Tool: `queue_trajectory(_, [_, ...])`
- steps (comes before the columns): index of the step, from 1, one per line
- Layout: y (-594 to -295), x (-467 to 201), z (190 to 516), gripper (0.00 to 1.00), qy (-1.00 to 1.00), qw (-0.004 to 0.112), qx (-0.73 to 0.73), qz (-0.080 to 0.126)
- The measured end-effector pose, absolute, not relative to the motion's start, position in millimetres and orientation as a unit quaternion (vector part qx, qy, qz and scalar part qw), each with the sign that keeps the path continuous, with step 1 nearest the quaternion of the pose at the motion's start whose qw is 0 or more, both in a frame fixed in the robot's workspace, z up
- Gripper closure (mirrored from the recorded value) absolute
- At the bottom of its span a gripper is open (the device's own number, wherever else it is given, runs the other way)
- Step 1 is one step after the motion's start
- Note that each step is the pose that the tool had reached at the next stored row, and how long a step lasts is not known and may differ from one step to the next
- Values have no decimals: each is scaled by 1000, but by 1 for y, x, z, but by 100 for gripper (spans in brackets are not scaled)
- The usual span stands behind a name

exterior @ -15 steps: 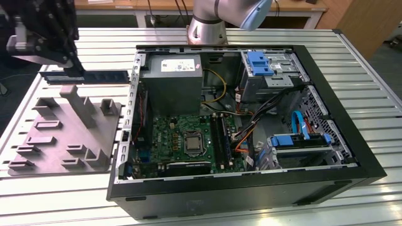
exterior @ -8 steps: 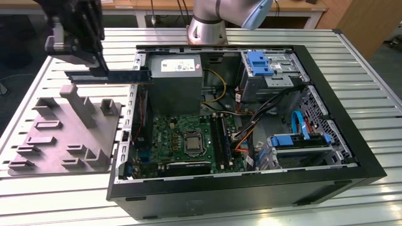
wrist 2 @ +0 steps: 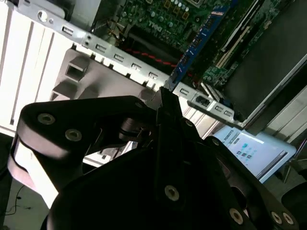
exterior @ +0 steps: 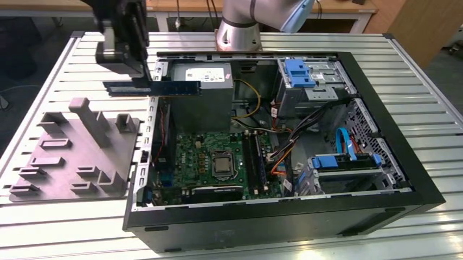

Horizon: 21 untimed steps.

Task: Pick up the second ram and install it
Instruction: 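Pick up the second ram and move it above second insertion slot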

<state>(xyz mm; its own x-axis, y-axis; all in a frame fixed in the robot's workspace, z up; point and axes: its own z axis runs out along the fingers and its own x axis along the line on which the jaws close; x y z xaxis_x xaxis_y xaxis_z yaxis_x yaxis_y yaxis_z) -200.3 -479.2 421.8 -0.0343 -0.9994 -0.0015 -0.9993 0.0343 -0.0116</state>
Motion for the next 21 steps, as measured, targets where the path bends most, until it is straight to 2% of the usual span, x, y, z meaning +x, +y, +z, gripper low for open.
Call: queue_trajectory(21, [-479, -105, 419, 89, 719, 5, -695, -3])
